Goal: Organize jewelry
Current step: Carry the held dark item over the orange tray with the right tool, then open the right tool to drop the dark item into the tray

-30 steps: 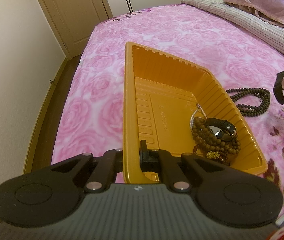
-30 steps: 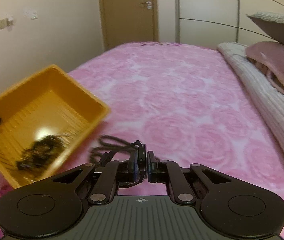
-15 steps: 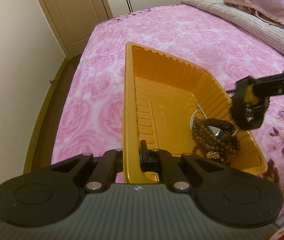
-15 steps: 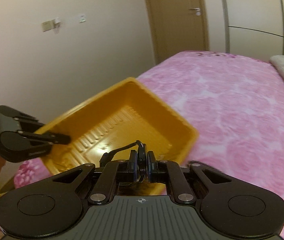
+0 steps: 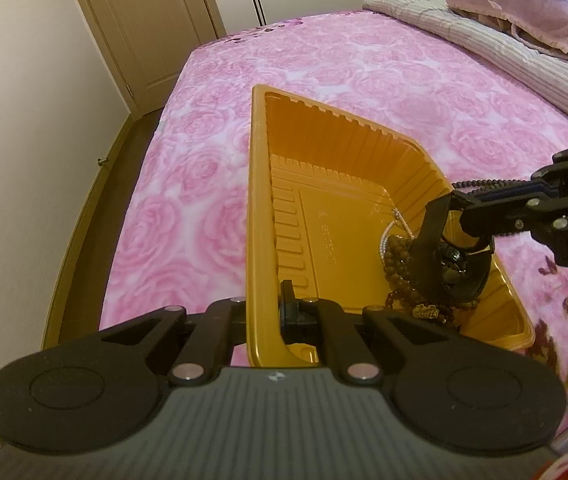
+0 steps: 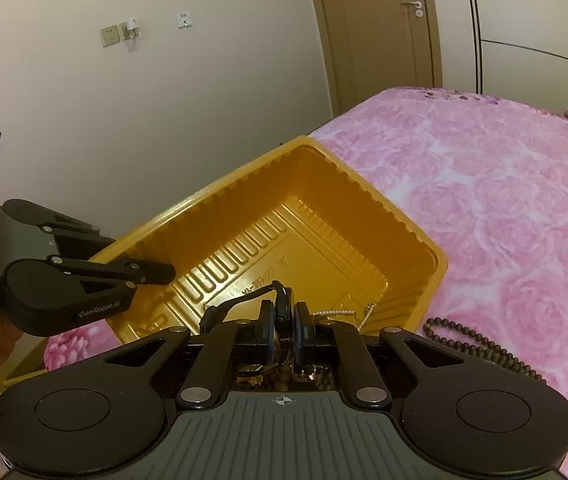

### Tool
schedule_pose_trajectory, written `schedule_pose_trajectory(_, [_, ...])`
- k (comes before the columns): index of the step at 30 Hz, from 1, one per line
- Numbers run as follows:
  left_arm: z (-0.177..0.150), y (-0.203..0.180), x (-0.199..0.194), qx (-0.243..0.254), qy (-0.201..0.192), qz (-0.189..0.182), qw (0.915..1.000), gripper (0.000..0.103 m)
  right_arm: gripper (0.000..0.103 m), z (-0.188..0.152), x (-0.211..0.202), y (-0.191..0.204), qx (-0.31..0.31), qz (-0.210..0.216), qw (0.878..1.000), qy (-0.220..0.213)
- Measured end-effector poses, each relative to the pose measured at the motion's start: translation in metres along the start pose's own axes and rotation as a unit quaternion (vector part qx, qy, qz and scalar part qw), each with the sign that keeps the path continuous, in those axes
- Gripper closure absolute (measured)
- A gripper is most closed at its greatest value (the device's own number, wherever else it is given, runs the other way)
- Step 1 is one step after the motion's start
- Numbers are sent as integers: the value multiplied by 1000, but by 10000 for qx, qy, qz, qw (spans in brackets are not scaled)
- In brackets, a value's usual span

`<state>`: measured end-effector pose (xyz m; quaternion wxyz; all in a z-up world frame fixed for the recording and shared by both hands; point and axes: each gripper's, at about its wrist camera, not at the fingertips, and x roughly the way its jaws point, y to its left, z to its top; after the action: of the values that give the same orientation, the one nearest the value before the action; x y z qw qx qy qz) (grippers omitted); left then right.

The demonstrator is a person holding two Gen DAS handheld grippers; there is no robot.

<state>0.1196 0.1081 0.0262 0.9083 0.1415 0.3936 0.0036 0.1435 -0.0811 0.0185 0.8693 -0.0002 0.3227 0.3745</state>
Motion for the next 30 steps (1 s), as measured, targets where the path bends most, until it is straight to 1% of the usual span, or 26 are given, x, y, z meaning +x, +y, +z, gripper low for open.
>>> schedule_pose_trajectory(11, [0,0,0,-20,-5,-4,10000,99,93,-4,12,-1,160,125,9997,144])
schedule_pose_trajectory(17, [0,1,0,-33,-8,-9,10000,99,93,-8,21,3,146,221,9993,263])
schedule_pose_trajectory(20, [-1,0,1,-28,-6,-11,10000,99,92,-8,21,2,227,529,9981,203])
schedule_pose_trajectory(21, [-1,1,1,-36,6,-17,10000,99,90,-8,19,2,244,582,9979,173])
schedule_pose_trajectory(23, [-1,1,1,-59,3,-34,10000,99,81,-7,14,1,230,463,9986,57])
schedule_pose_trajectory(25, [-1,1,2,-45,-3,-20,10000,99,67,-7,8,-4,296,359,9989,-17])
schedule_pose_trajectory(27, [-1,2,2,-58,1,-23,10000,99,62,-10,-1,-13,466,277,9984,-145])
schedule_pose_trajectory(30, [-1,2,2,-46,0,-20,10000,99,56,-20,-15,-28,595,-33,9980,-224])
